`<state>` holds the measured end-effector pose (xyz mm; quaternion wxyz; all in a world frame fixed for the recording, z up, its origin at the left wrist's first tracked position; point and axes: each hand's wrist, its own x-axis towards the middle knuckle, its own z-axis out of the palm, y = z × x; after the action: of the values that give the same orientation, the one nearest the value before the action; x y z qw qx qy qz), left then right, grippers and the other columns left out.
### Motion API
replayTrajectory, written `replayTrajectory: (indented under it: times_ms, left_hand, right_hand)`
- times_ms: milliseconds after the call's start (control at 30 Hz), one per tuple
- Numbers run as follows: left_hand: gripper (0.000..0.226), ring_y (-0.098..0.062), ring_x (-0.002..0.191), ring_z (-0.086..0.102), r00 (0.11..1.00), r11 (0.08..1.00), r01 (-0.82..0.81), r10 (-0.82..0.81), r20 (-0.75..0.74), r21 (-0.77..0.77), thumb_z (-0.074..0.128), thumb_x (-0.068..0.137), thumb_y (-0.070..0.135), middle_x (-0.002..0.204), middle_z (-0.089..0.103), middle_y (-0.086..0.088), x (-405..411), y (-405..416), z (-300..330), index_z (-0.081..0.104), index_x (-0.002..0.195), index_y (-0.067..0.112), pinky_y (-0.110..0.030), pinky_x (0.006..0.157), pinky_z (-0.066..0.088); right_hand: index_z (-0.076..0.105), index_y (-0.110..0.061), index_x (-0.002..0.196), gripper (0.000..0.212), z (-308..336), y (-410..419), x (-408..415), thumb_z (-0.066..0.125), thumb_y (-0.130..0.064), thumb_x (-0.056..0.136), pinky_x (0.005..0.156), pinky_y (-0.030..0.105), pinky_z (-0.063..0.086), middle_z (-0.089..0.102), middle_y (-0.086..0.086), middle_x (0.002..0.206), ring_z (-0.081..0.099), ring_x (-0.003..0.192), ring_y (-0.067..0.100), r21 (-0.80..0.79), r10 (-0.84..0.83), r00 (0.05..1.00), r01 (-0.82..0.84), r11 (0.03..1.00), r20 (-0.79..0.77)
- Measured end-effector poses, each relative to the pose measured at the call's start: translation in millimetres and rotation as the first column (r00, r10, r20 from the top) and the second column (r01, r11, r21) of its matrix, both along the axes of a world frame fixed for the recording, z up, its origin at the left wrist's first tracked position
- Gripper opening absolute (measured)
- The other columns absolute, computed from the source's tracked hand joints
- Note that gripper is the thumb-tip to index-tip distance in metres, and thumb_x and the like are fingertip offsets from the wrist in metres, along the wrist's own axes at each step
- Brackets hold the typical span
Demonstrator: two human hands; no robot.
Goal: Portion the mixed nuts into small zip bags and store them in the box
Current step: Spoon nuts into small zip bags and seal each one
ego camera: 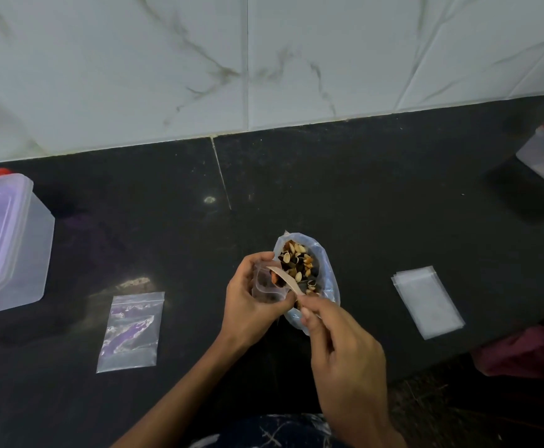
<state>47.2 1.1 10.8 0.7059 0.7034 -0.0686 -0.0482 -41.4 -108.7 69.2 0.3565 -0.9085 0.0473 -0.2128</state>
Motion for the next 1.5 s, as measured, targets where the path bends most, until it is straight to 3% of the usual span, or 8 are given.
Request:
replayTrajectory:
  times_ms: [467, 633, 933, 1067, 1200, 1300, 1400, 1500]
  left_hand:
    - [0.060, -0.016, 0.099, 0.065, 0.999, 0.999, -0.017, 0.015, 0.040, 0.042, 0.080, 0.057, 0.032, 0.106, 0.064, 0.011, 0.9, 1.0, 0.3, 0.054, 0.111, 0.029, -0.027, 0.078, 0.056]
    - [0.062, -0.013, 0.099, 0.062, 0.999, 0.997, -0.025, 0.023, 0.034, 0.074, 0.087, 0.062, 0.015, 0.106, 0.063, 0.005, 2.7, 2.6, -3.7, 0.054, 0.113, 0.025, -0.025, 0.077, 0.055]
    - [0.064, -0.012, 0.105, 0.061, 1.000, 0.996, -0.013, 0.012, 0.017, 0.089, 0.086, 0.063, 0.014, 0.107, 0.061, 0.007, 3.8, 3.9, -7.7, 0.051, 0.116, 0.028, -0.039, 0.086, 0.056]
    - [0.075, -0.016, 0.106, 0.061, 1.000, 0.996, -0.006, 0.006, 0.000, 0.091, 0.085, 0.059, 0.027, 0.110, 0.060, 0.005, 3.5, 3.9, -9.8, 0.046, 0.122, 0.025, -0.044, 0.084, 0.057]
    - [0.081, -0.014, 0.104, 0.062, 1.000, 0.996, 0.008, -0.007, -0.013, 0.090, 0.088, 0.059, 0.018, 0.110, 0.059, 0.003, 3.0, 4.8, -9.6, 0.042, 0.125, 0.025, -0.041, 0.083, 0.057]
    - [0.077, -0.008, 0.095, 0.062, 1.000, 0.994, 0.003, 0.000, -0.025, 0.107, 0.087, 0.057, 0.024, 0.100, 0.057, 0.006, 2.0, 3.8, -7.8, 0.043, 0.120, 0.030, -0.032, 0.080, 0.056]
    - [0.073, 0.003, 0.083, 0.057, 0.999, 0.994, 0.006, -0.002, -0.032, 0.113, 0.089, 0.060, 0.009, 0.095, 0.052, 0.004, 1.0, 2.4, -0.5, 0.042, 0.113, 0.028, -0.021, 0.074, 0.053]
    - [0.070, 0.002, 0.075, 0.055, 0.998, 0.996, -0.032, 0.036, -0.048, 0.086, 0.089, 0.060, 0.011, 0.091, 0.051, 0.004, 0.8, 3.7, 8.2, 0.043, 0.111, 0.026, -0.024, 0.069, 0.052]
  right_hand:
    - [0.060, -0.025, 0.111, 0.024, -9.7, -1.4, 2.3, 0.044, -0.032, 0.095, 0.069, 0.010, 0.054, 0.070, -0.011, 0.100, 0.062, 0.094, -0.005, 0.025, 0.032, 0.993, -0.035, 0.999, 0.112]
    - [0.061, -0.027, 0.105, 0.019, -6.5, -6.3, 4.9, 0.047, -0.033, 0.093, 0.052, 0.010, 0.049, 0.068, -0.014, 0.082, 0.064, 0.067, -0.003, 0.186, -0.118, 0.980, 0.087, 0.979, 0.159]
    - [0.060, -0.031, 0.087, 0.009, -19.4, -33.8, 17.2, 0.052, -0.031, 0.092, 0.051, 0.024, 0.045, 0.060, -0.009, 0.062, 0.058, 0.058, 0.003, 0.316, -0.294, 0.933, 0.348, 0.883, -0.207]
    - [0.053, -0.037, 0.099, 0.012, -24.0, -36.9, 19.5, 0.045, -0.045, 0.093, 0.060, 0.019, 0.041, 0.062, -0.015, 0.089, 0.058, 0.078, -0.001, 0.151, -0.190, 0.867, 0.288, 0.946, -0.461]
    - [0.033, -0.034, 0.136, 0.062, -10.3, -38.3, 15.7, 0.028, -0.068, 0.084, 0.069, 0.018, 0.039, 0.036, -0.005, 0.127, 0.046, 0.091, 0.004, -0.123, -0.217, 0.700, 0.182, 0.975, -0.681]
    - [0.025, -0.028, 0.145, 0.079, 7.0, -35.8, 9.0, 0.030, -0.073, 0.080, 0.097, 0.031, 0.031, 0.026, 0.003, 0.134, 0.035, 0.118, 0.015, -0.413, -0.385, 0.739, 0.158, 0.897, -0.553]
    - [0.032, -0.040, 0.137, 0.063, 22.4, -30.7, 11.2, 0.051, -0.063, 0.081, 0.096, 0.027, 0.024, 0.027, -0.009, 0.132, 0.025, 0.121, 0.008, -0.363, -0.210, 0.841, 0.018, 0.932, -0.498]
    - [0.036, -0.047, 0.126, 0.046, 18.2, -16.2, 25.2, 0.057, -0.049, 0.086, 0.094, 0.020, 0.021, 0.034, -0.026, 0.125, 0.027, 0.123, -0.001, -0.197, 0.092, 0.814, -0.246, 0.949, -0.573]
